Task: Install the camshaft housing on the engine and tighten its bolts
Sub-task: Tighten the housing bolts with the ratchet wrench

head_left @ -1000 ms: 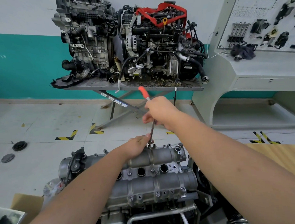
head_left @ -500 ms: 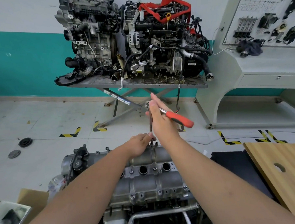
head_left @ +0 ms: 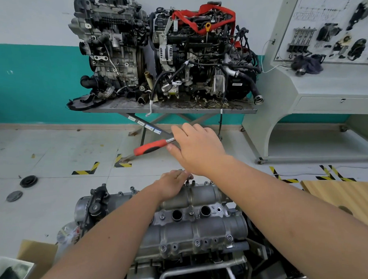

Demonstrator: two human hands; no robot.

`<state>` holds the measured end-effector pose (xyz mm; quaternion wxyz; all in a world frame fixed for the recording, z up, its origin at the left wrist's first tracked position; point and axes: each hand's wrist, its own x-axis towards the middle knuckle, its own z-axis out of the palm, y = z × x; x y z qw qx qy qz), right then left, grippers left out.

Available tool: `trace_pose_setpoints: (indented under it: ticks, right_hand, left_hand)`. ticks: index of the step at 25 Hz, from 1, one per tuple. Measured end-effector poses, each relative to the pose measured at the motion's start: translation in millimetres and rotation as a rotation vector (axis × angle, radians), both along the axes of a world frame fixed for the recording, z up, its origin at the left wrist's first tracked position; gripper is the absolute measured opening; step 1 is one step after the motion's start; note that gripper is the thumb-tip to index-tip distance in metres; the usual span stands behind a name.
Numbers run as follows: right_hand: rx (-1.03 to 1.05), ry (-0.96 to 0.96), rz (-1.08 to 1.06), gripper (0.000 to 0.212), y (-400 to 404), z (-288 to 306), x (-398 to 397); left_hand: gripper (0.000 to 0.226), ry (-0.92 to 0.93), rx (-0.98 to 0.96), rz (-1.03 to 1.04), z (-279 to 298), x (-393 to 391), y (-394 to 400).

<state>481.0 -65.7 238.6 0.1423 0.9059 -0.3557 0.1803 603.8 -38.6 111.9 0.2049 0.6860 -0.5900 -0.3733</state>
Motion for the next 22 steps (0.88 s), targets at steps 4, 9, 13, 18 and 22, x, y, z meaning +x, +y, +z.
trace_pose_setpoints:
  ticks: [4, 9, 13, 18, 22]
  right_hand:
    - [0.153, 0.04, -0.044, 0.044, 0, 14, 5]
    - [0.679, -0.13, -0.197, 0.028, -9, 36, 14]
    - [1.609, -1.124, -0.132, 0.004, -2, 29, 4]
    - [1.751, -1.639, 0.124, 0.017, -1, -5, -9]
    - [1.45, -1.292, 0.163, 0.025, 7, -26, -11]
  left_hand:
    - [0.036, 0.002, -0.018, -0.017, -1, 1, 1]
    - [0.043, -0.124, -0.025, -0.054, -2, 2, 4]
    - [0.052, -0.165, 0.009, -0.046, -1, 0, 6]
    - [0.051, -0.145, 0.027, -0.029, 1, -1, 7]
    - [0.051, -0.129, 0.005, -0.006, 1, -2, 6]
